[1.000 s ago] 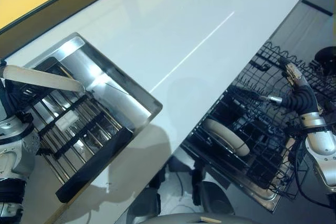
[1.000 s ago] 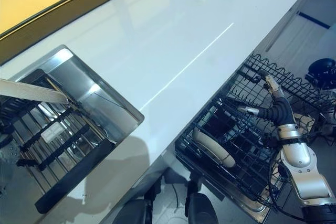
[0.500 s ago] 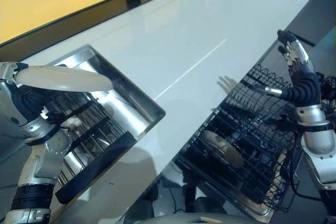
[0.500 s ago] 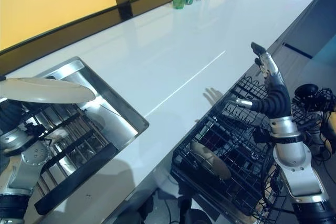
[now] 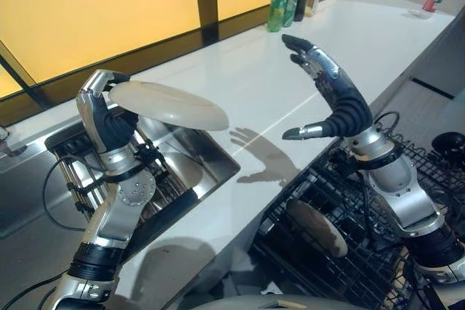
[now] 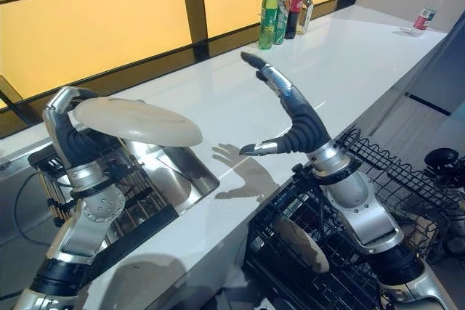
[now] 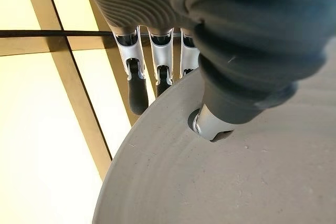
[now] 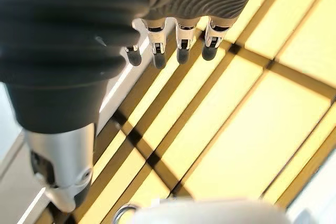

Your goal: Pick up plates and place into dishwasher.

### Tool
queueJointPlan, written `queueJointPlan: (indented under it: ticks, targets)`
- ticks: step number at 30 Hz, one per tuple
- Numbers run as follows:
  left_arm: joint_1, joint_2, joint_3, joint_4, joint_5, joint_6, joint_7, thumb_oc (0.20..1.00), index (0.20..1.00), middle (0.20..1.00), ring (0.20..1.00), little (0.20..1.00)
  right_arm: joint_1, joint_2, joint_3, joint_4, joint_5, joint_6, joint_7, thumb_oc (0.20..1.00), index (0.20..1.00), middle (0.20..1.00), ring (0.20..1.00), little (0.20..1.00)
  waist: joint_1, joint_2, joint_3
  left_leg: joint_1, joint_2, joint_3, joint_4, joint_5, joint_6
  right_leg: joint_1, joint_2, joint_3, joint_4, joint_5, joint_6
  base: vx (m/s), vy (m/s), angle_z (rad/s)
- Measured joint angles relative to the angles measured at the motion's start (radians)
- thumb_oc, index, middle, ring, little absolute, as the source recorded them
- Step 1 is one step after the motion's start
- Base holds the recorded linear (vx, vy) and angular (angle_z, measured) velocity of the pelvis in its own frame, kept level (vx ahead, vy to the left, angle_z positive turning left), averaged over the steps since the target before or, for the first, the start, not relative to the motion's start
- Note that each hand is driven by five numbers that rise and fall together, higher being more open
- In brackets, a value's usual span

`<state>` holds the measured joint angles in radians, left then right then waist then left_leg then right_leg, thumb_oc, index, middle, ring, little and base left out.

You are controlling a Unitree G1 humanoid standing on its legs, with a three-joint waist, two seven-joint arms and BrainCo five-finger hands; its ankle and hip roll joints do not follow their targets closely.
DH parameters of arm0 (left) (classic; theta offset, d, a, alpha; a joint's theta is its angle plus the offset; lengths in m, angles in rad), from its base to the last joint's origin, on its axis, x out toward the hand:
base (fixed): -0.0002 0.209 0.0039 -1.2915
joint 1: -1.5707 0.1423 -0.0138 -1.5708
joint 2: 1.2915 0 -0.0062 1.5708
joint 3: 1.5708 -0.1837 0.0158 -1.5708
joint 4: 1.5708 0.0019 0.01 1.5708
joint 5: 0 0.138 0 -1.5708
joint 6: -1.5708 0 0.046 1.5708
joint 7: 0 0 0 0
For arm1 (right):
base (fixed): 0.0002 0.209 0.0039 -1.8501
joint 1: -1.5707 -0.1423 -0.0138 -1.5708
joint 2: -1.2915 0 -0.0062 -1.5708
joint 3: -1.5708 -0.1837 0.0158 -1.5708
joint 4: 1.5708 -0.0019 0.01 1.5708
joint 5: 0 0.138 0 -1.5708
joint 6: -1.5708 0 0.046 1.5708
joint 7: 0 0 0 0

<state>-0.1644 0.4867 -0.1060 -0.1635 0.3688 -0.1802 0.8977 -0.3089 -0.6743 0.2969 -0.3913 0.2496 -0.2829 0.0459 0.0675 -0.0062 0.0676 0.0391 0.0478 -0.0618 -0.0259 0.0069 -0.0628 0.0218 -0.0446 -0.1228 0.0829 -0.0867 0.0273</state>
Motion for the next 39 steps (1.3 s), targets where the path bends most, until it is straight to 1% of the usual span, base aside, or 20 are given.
queueJointPlan:
  ticks: [3,5,6,10,14,18,21,25,31,34,37,39]
  targets:
    - [-0.003,-0.004,-0.007,-0.020,-0.033,0.003,-0.006,0.200,0.200,0.200,0.200,0.200,-0.014,0.023,0.041,0.000,0.008,0.017,0.041,1.000,1.000,1.000,1.000,1.000,0.005,0.002,-0.007,0.002,0.001,-0.010,-0.001,0.000,0.000,0.012,0.001,-0.011,-0.009,-0.002,0.003,-0.07,-0.036,0.10]
    - [-0.011,-0.008,-0.038,-0.021,-0.051,0.018,-0.012,0.200,0.200,0.200,0.200,0.200,-0.048,0.041,0.082,-0.001,0.007,0.029,0.055,1.000,1.000,1.000,1.000,1.000,0.005,0.006,-0.009,0.001,-0.001,-0.018,-0.001,0.000,0.000,0.014,0.000,-0.018,-0.011,-0.002,0.003,-0.07,-0.031,0.09]
    - [-0.012,-0.010,-0.048,-0.022,-0.053,0.018,-0.018,0.200,0.200,0.200,0.200,0.200,-0.064,0.043,0.095,-0.001,0.008,0.034,0.061,1.000,1.000,1.000,1.000,1.000,0.012,0.006,-0.010,0.000,-0.002,-0.022,-0.001,0.000,-0.001,0.016,0.000,-0.022,-0.013,-0.002,0.003,-0.07,-0.030,0.11]
    - [-0.016,-0.017,-0.090,-0.058,-0.059,0.031,-0.033,0.200,0.200,0.200,0.200,0.200,-0.098,0.077,0.115,-0.001,0.008,0.067,0.073,1.000,1.000,1.000,1.000,1.000,0.030,0.007,-0.010,-0.001,-0.002,-0.028,-0.002,0.001,-0.002,0.025,0.000,-0.032,-0.024,-0.002,0.003,-0.06,-0.028,0.08]
    - [-0.036,-0.017,-0.091,-0.063,-0.070,0.054,-0.033,0.200,0.200,0.200,0.200,0.200,-0.101,0.079,0.165,-0.001,0.007,0.102,0.089,1.000,1.000,1.000,1.000,1.000,0.041,0.008,-0.011,-0.003,-0.003,-0.037,-0.003,0.001,-0.002,0.031,-0.001,-0.043,-0.028,-0.002,0.003,-0.05,-0.015,0.07]
    - [-0.038,-0.020,-0.096,-0.063,-0.082,0.060,-0.035,0.200,0.200,0.200,0.200,0.200,-0.101,0.094,0.188,-0.001,-0.031,0.113,0.074,1.000,1.000,1.000,1.000,1.000,0.046,0.010,-0.013,-0.001,-0.004,-0.048,-0.004,0.001,-0.003,0.041,-0.001,-0.052,-0.038,-0.002,0.003,-0.04,-0.009,0.08]
    - [-0.041,-0.038,-0.117,-0.063,-0.110,0.061,-0.050,0.200,0.200,0.200,0.200,0.200,-0.121,0.135,0.194,0.000,-0.060,0.119,0.039,1.000,1.000,1.000,1.000,1.000,0.053,0.014,-0.015,-0.001,-0.004,-0.049,-0.005,0.001,-0.003,0.042,-0.001,-0.053,-0.040,-0.002,0.003,0.00,0.000,0.00]
    - [-0.062,-0.039,-0.160,-0.064,-0.110,0.068,-0.063,0.200,0.200,0.200,0.200,0.200,-0.199,0.171,0.248,0.004,-0.144,0.156,-0.019,1.000,1.000,1.000,1.000,1.000,0.057,0.014,-0.015,0.000,-0.005,-0.050,-0.005,0.002,-0.003,0.044,-0.001,-0.054,-0.041,-0.002,0.003,0.00,0.000,0.00]
    - [-0.065,-0.040,-0.161,-0.065,-0.118,0.095,-0.072,0.200,0.200,0.200,0.200,0.200,-0.213,0.192,0.265,0.007,-0.304,0.245,-0.127,1.000,1.000,1.000,1.000,1.000,0.060,0.015,-0.015,0.000,-0.006,-0.055,-0.007,0.003,-0.005,0.047,-0.002,-0.061,-0.045,-0.002,0.003,0.00,0.006,0.02]
    - [-0.066,-0.047,-0.166,-0.065,-0.131,0.113,-0.073,0.200,0.200,0.200,0.200,0.200,-0.219,0.194,0.266,0.016,-0.378,0.275,-0.182,1.000,1.000,1.000,1.000,1.000,0.060,0.015,-0.015,0.000,-0.006,-0.059,-0.008,0.003,-0.005,0.051,-0.003,-0.067,-0.049,-0.001,0.002,0.01,0.020,0.06]
    - [-0.066,-0.047,-0.174,-0.065,-0.147,0.125,-0.073,0.200,0.200,0.200,0.200,0.200,-0.233,0.193,0.266,0.016,-0.406,0.310,-0.228,1.000,1.000,1.000,1.000,1.000,0.062,0.015,-0.015,0.000,-0.008,-0.063,-0.008,0.003,-0.005,0.056,-0.004,-0.075,-0.052,0.000,0.000,0.03,0.038,0.07]
    - [-0.066,-0.047,-0.174,-0.064,-0.148,0.127,-0.073,0.200,0.200,0.200,0.200,0.200,-0.255,0.193,0.266,0.016,-0.419,0.328,-0.243,1.000,1.000,1.000,1.000,1.000,0.062,0.018,-0.015,0.000,-0.008,-0.064,-0.008,0.003,-0.005,0.057,-0.005,-0.076,-0.052,0.000,0.000,0.03,0.041,0.02]
